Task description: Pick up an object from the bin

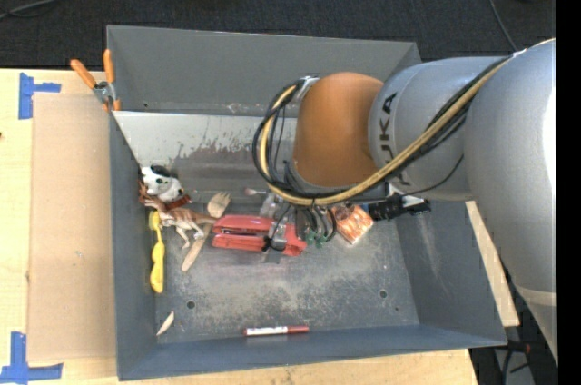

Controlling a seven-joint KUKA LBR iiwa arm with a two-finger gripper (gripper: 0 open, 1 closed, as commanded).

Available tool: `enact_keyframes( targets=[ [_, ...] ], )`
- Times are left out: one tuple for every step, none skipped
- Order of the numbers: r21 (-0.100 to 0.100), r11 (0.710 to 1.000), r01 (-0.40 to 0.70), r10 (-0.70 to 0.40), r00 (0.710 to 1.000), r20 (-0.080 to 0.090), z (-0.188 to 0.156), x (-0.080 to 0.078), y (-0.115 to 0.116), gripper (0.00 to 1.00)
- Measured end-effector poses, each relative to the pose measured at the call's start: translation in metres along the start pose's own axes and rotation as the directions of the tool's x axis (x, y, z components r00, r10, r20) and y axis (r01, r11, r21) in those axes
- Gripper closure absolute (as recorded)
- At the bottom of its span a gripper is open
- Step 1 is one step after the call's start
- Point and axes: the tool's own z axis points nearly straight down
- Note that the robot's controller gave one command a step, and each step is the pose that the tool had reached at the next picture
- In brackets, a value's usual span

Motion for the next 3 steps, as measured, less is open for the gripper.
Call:
enact_keyframes(
  targets=[
    [-0.003,1.000,0.000,0.000,1.000,0.010,-0.027,-0.003,0.001,1.00],
    [0.001,1.000,0.001,-0.001,1.000,-0.002,-0.066,0.001,0.000,1.00],
    [0.001,1.000,0.002,-0.002,1.000,-0.004,-0.106,0.001,-0.001,1.00]
  ],
)
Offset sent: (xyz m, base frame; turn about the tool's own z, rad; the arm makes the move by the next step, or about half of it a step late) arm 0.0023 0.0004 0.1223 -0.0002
